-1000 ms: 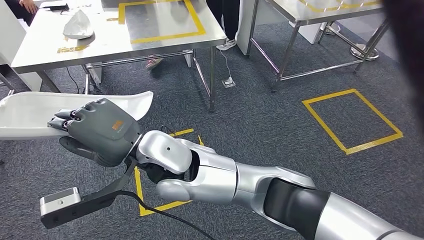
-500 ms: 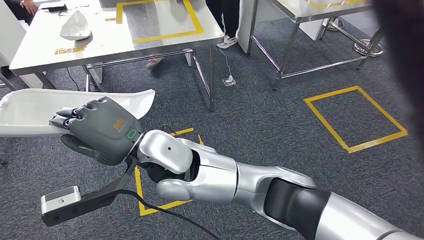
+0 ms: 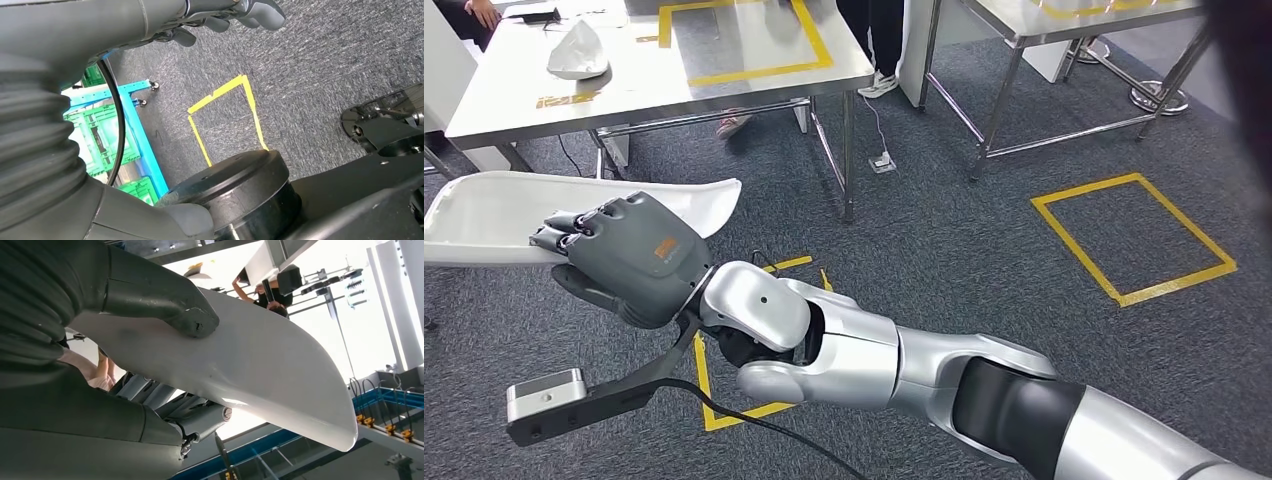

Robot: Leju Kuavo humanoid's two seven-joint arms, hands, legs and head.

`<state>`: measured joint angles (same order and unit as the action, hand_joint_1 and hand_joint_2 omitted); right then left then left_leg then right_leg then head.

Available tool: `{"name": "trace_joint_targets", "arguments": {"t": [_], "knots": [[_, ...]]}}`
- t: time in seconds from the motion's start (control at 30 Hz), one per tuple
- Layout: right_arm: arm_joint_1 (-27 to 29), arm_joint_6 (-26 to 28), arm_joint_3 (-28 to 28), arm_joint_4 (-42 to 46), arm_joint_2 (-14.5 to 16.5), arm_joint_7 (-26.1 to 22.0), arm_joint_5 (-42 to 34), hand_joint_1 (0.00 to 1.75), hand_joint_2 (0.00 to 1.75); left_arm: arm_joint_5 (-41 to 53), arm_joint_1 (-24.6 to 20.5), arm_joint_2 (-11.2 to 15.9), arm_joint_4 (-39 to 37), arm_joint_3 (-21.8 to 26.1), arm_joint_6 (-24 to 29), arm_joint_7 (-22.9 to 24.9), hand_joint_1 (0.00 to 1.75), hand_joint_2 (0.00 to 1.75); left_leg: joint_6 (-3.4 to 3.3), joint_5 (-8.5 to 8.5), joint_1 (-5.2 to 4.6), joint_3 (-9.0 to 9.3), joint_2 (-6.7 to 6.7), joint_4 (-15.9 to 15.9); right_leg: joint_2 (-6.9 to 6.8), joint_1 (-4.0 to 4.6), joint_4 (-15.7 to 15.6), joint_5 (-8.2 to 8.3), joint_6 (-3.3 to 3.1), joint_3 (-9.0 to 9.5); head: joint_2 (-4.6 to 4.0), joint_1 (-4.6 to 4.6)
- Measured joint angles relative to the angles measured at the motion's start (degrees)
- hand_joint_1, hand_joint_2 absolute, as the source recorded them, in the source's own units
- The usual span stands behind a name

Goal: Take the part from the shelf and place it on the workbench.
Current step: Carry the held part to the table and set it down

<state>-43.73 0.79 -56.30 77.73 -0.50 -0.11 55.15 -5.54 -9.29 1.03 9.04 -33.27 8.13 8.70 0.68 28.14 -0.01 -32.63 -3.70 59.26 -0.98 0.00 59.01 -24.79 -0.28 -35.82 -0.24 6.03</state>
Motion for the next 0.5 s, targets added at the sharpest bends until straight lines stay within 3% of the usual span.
{"name": "trace_joint_targets", "arguments": {"t": [0.07, 0.13, 0.23, 0.27, 0.3, 0.33, 0.37, 0.43, 0.5], "knots": [[0.13, 0.03, 0.02, 0.18, 0.03, 0.17, 0.17, 1.75, 1.75, 0.01, -0.02, -0.03, 0.02, -0.01, 0.0, 0.03, 0.0, 1.75, -0.42, -0.24, 0.18, 0.23, -0.01, -0.49, 0.01, -0.03, -0.09, -0.03, 0.37, 0.09, 0.0, 0.0], [0.22, 0.1, 0.1, 0.43, 0.04, 0.25, 0.33, 1.75, 1.75, 0.01, -0.11, -0.11, 0.07, -0.02, 0.0, 0.04, 0.0, 1.75, -0.89, -0.65, 0.66, 0.71, 0.0, -1.27, 0.33, -0.03, 1.82, -1.35, 0.88, -0.74, 0.0, 0.07], [0.71, 0.16, 0.15, 0.54, -0.04, 0.36, 0.48, 1.75, 1.75, 0.01, -0.21, -0.13, 0.09, -0.04, 0.0, 0.04, 0.0, 1.75, -1.14, -0.78, 0.95, 0.9, 0.05, -1.52, 0.7, -0.47, 11.99, -5.92, 1.62, -5.73, 0.0, 0.13], [0.97, 0.16, 0.15, 0.54, -0.1, 0.4, 0.51, 1.75, 1.75, 0.01, -0.19, -0.14, 0.09, -0.04, 0.0, 0.04, 0.0, 1.75, -1.08, -0.7, 1.0, 0.92, 0.07, -1.48, 0.71, -0.7, 14.73, -6.56, 1.84, -7.24, 0.0, 0.12], [1.17, 0.15, 0.15, 0.54, -0.15, 0.43, 0.54, 1.75, 1.75, 0.01, -0.18, -0.15, 0.09, -0.04, 0.0, 0.04, 0.0, 1.75, -0.95, -0.59, 1.1, 0.96, 0.11, -1.42, 0.7, -0.91, 15.49, -6.15, 2.03, -7.83, 0.0, 0.13], [1.28, 0.15, 0.15, 0.54, -0.19, 0.44, 0.6, 1.75, 1.75, 0.01, -0.17, -0.18, 0.09, -0.05, 0.0, 0.04, 0.0, 1.75, -0.71, -0.42, 1.26, 1.06, 0.15, -1.3, 0.66, -1.09, 13.89, -4.69, 2.19, -7.22, 0.0, 0.13], [1.32, 0.15, 0.16, 0.55, -0.2, 0.43, 0.69, 1.75, 1.75, 0.0, -0.17, -0.21, 0.09, -0.05, 0.0, 0.04, 0.0, 1.75, -0.37, -0.19, 1.48, 1.19, 0.18, -1.12, 0.5, -1.27, 10.3, -2.53, 2.36, -5.56, 0.0, 0.14], [1.34, 0.11, 0.18, 0.59, -0.2, 0.4, 0.96, 1.75, 1.75, -0.01, -0.2, -0.19, 0.08, -0.06, 0.0, 0.04, 0.0, 1.75, 0.5, 0.4, 1.63, 1.3, 0.22, -0.62, 0.02, -1.25, 3.07, 0.04, 2.27, -1.95, 0.0, 0.12], [1.4, -0.01, 0.21, 0.66, -0.22, 0.36, 1.16, 1.75, 1.75, -0.02, -0.25, -0.14, 0.08, -0.06, 0.0, 0.04, 0.0, 1.75, 1.42, 0.73, 1.53, 1.37, 0.16, -0.49, -0.08, -0.92, 0.57, -0.08, 1.38, -0.69, 0.0, 0.08]]}}
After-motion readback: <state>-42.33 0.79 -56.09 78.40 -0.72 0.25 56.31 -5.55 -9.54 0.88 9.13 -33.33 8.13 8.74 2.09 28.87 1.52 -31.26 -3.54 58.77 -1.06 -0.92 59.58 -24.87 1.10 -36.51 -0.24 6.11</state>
